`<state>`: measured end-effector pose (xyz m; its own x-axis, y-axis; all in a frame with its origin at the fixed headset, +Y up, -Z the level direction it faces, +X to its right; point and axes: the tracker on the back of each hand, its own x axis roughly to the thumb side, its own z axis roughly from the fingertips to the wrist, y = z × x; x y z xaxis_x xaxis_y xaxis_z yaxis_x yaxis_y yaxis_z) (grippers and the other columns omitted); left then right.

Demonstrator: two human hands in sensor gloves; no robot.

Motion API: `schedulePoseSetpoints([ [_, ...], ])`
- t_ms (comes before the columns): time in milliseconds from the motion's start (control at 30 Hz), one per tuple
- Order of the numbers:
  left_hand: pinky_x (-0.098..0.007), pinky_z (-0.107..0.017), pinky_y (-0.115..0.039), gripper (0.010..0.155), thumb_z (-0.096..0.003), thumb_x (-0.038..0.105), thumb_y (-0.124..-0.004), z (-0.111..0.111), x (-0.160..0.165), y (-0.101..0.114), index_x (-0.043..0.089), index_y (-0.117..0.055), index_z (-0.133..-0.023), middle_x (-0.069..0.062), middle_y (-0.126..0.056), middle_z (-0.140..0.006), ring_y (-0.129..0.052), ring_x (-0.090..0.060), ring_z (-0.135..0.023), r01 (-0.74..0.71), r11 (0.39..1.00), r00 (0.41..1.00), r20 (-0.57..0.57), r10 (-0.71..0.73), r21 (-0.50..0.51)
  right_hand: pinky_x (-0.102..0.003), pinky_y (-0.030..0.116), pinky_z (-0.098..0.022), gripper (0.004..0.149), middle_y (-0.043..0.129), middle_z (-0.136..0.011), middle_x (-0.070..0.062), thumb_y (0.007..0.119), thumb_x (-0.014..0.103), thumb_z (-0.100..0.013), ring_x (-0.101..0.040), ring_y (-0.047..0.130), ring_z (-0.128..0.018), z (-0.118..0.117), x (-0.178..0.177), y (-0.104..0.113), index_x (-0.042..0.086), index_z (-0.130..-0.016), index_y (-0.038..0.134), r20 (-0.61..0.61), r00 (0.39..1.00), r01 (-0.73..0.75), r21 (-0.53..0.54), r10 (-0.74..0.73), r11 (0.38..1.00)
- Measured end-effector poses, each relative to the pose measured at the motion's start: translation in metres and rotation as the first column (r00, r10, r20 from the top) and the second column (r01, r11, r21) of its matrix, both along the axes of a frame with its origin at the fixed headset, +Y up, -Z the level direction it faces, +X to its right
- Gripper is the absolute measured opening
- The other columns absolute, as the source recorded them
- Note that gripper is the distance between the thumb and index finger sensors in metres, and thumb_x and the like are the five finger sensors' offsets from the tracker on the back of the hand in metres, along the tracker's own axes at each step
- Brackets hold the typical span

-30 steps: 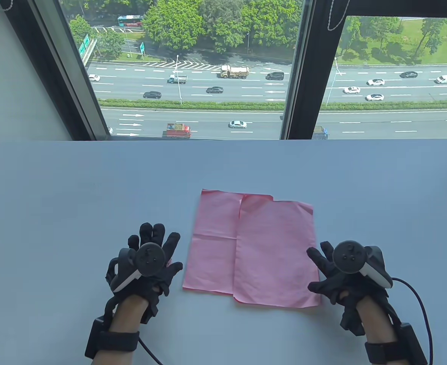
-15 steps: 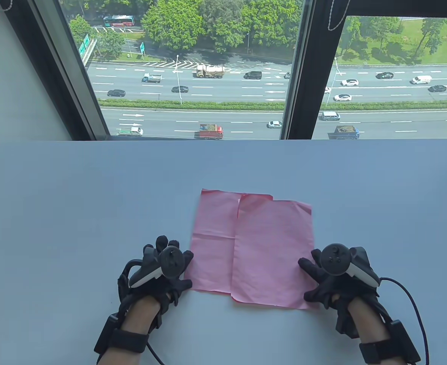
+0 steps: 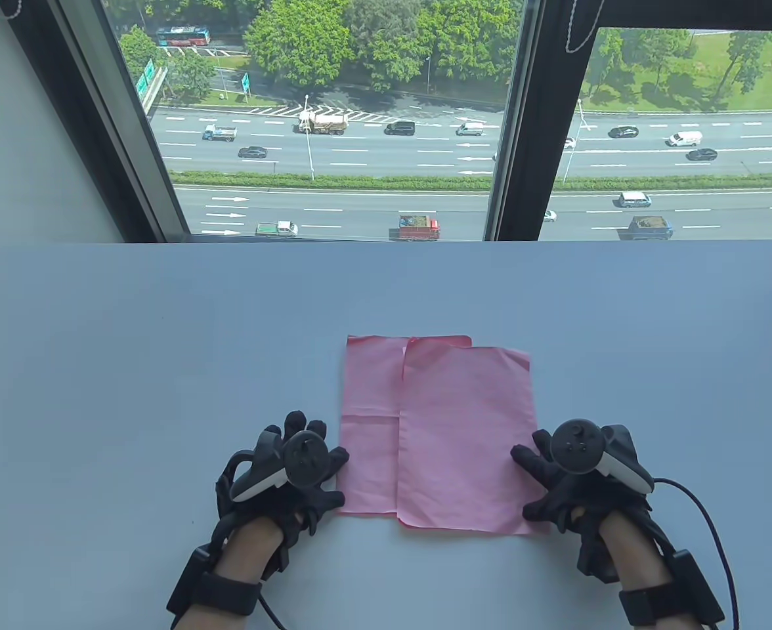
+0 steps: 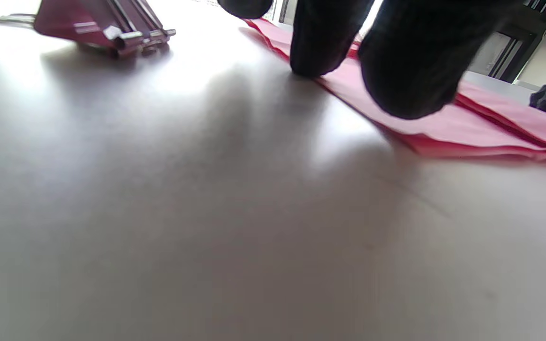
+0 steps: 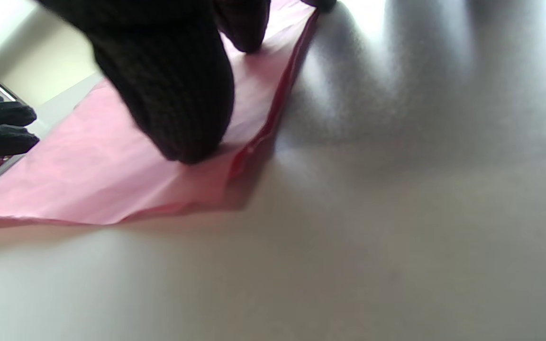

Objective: Clip paper with binder clip (Left hand to clip)

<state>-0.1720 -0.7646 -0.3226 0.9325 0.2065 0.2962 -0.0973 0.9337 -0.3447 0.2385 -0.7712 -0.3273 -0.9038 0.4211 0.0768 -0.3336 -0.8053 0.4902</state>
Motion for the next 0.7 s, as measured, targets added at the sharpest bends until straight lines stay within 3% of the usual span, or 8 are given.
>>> schedulePoseSetpoints([
  [67,-0.058,-0.068,-0.010,0.072,-0.0434,0.055,-0.084,0.001,0.003,0.001,0.033,-0.064,-0.109,-0.006,-0.033,-0.122,-0.004,-0.033,-0.104,0.012,1.000,1.000,0.008,-0.013,0.017,-0.072,0.024,-0.064,0.088,0.023,-0.114,-0.010,0.099,0.034,-0.038,-0.053,0.015,-0.097,-0.001,0.003,-0.001,0.027,-0.109,0.048,-0.002,1.000,0.013,-0.001,-0.013,1.000],
  [233,-0.058,-0.069,-0.010,0.087,-0.0433,0.059,-0.082,0.000,0.003,-0.006,0.025,-0.045,-0.113,-0.008,-0.030,-0.121,-0.002,-0.034,-0.103,0.035,0.999,0.999,-0.024,-0.035,0.002,-0.072,0.026,-0.064,0.086,0.025,-0.114,-0.012,0.097,0.036,-0.039,-0.054,0.018,-0.097,0.000,0.011,0.005,0.026,-0.109,0.048,0.008,0.997,0.072,0.035,-0.072,0.997],
  [433,-0.057,-0.068,-0.009,0.082,-0.0435,0.060,-0.081,0.000,0.002,-0.007,0.031,-0.049,-0.113,-0.007,-0.027,-0.121,0.000,-0.034,-0.102,0.048,0.998,0.998,-0.036,-0.050,-0.038,-0.072,0.026,-0.064,0.086,0.025,-0.114,-0.011,0.098,0.034,-0.038,-0.053,0.018,-0.097,0.001,0.008,0.000,0.024,-0.108,0.049,0.002,1.000,0.005,-0.002,-0.005,1.000],
  [700,-0.058,-0.069,-0.010,0.082,-0.0428,0.060,-0.082,0.002,0.007,-0.006,0.031,-0.050,-0.112,-0.007,-0.026,-0.121,0.000,-0.035,-0.102,0.060,0.998,0.998,-0.007,-0.060,-0.038,-0.072,0.025,-0.063,0.085,0.028,-0.114,-0.011,0.098,0.035,-0.038,-0.052,0.018,-0.098,0.000,0.001,-0.002,0.024,-0.108,0.051,-0.009,0.999,0.031,0.037,-0.031,0.999],
])
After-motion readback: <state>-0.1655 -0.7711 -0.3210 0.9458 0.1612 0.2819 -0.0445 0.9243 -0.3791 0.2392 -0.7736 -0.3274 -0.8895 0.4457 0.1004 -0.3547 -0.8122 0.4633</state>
